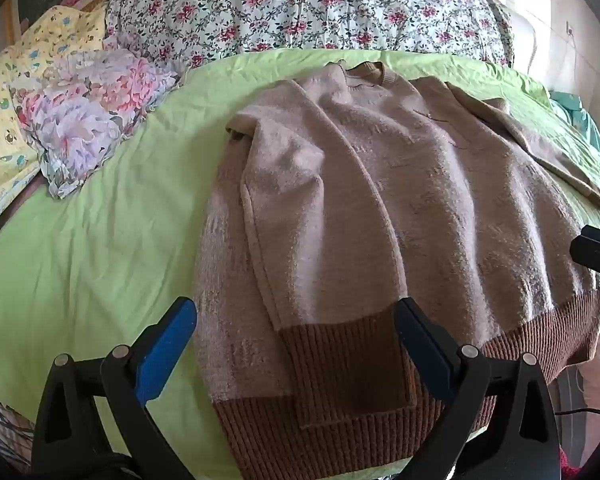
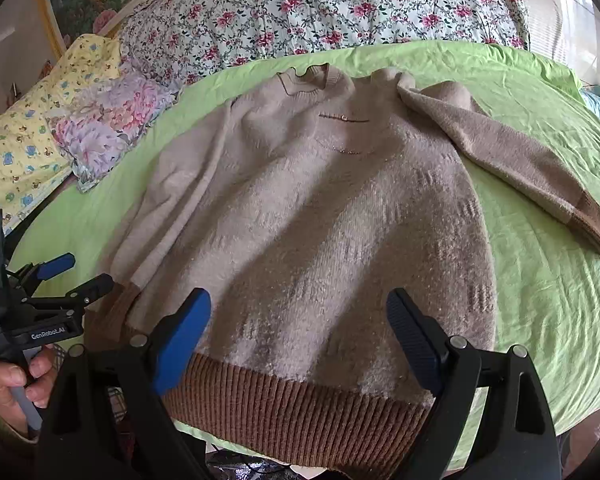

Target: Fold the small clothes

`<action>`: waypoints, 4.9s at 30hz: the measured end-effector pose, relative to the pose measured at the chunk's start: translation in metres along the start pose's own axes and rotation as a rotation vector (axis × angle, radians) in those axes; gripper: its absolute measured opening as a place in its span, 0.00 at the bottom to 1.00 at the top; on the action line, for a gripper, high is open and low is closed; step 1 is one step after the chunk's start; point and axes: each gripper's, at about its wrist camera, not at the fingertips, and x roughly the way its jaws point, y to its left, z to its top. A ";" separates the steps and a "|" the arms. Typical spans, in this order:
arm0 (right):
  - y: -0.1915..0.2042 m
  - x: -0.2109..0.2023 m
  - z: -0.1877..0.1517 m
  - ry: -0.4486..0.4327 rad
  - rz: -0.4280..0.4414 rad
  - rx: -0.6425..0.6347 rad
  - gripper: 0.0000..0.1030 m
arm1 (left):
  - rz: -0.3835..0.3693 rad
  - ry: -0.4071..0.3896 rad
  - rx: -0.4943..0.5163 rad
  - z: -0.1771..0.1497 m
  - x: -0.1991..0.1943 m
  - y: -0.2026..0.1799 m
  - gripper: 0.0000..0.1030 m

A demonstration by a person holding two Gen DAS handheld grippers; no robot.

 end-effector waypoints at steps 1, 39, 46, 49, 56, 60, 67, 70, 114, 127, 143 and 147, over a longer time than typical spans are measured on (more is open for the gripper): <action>0.000 0.001 -0.001 0.005 0.002 0.001 0.87 | -0.005 -0.004 0.001 -0.003 -0.001 0.002 0.97; 0.018 0.013 -0.009 0.044 0.045 -0.040 0.87 | -0.007 -0.017 0.006 -0.002 -0.006 -0.006 0.97; 0.020 0.012 -0.008 0.051 0.048 -0.042 0.87 | -0.015 -0.036 0.003 -0.001 -0.007 -0.007 0.97; 0.019 0.012 -0.006 0.055 0.046 -0.047 0.87 | -0.016 -0.045 0.006 0.000 -0.007 -0.008 0.97; 0.020 0.012 -0.001 0.049 0.066 -0.054 0.87 | -0.014 -0.028 0.017 0.003 -0.005 -0.010 0.97; 0.020 0.014 0.000 0.055 0.067 -0.050 0.87 | -0.009 -0.002 0.026 0.005 -0.001 -0.011 0.97; 0.015 0.017 0.009 0.060 0.089 -0.036 0.87 | -0.004 0.010 0.022 0.014 0.004 -0.007 0.97; 0.013 0.018 0.019 0.050 0.091 -0.039 0.87 | -0.009 0.012 0.021 0.022 0.006 -0.004 0.97; -0.143 0.269 0.330 0.248 -0.039 -0.188 0.67 | -0.326 0.226 0.012 0.309 0.321 0.080 0.56; -0.152 0.207 0.346 0.005 -0.254 -0.125 0.13 | -0.070 0.041 0.175 0.311 0.259 0.074 0.09; -0.145 0.135 0.285 -0.043 -0.157 0.030 0.53 | -0.125 0.054 0.106 0.260 0.178 0.093 0.48; -0.142 0.084 0.221 -0.058 -0.095 0.088 0.53 | -0.275 0.062 0.082 0.211 0.120 0.053 0.57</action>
